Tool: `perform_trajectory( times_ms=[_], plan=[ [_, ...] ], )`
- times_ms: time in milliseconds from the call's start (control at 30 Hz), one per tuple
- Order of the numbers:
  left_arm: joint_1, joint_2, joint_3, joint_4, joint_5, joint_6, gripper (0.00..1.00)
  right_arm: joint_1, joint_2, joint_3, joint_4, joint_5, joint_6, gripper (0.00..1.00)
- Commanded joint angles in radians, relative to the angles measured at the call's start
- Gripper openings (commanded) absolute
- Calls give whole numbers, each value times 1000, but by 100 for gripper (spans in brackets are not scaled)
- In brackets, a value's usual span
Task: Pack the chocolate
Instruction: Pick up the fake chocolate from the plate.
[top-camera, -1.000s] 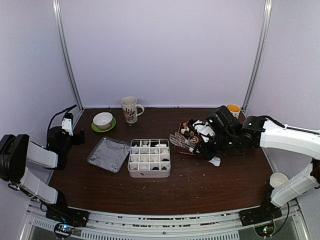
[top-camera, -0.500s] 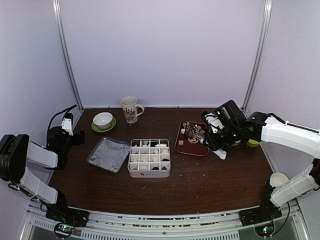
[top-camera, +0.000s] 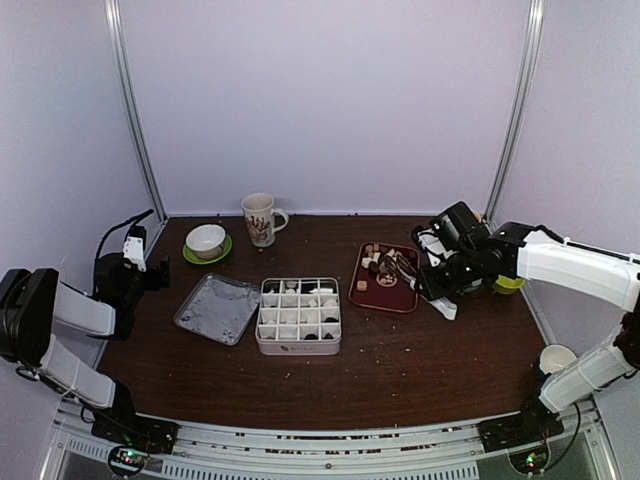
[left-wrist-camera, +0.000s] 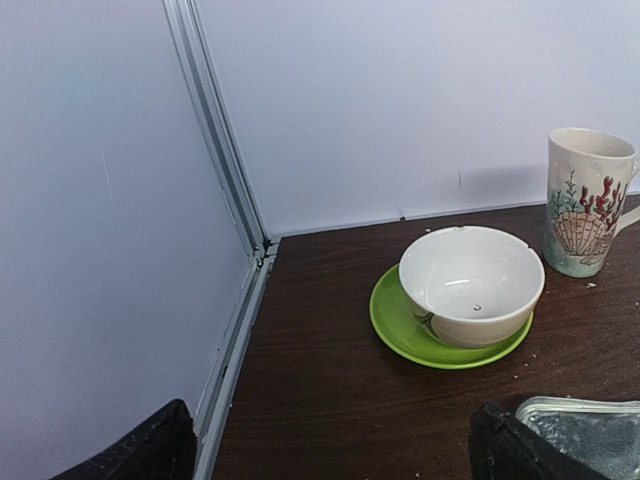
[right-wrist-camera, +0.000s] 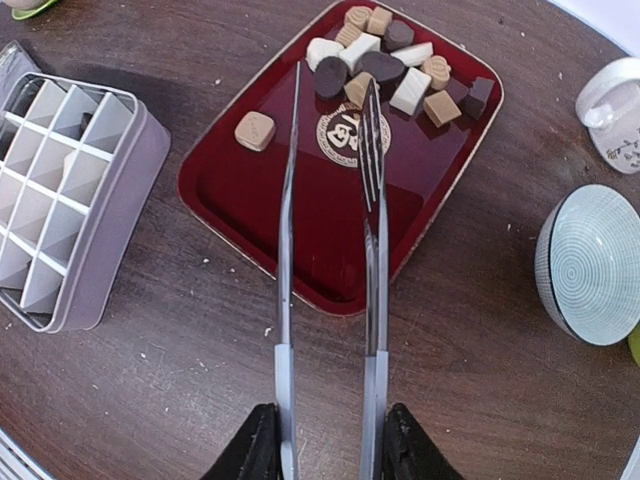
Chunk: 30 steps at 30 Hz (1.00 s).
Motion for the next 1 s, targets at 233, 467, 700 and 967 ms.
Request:
perform_trajectory(
  times_ms=[233,467,700,967],
  plan=[
    [7,5,15,26,-6,-9,98,-59,84,74,-64,21,15,36],
    [7,5,14,26,-6,-8,98,-62,97,79,-80,37,8,36],
    [7,5,15,26,-6,-8,98,-109,91,61,-34,-1,31,36],
    [8,5,15,26,-6,-8,98,-146,161,120,-41,-34,26,35]
  ],
)
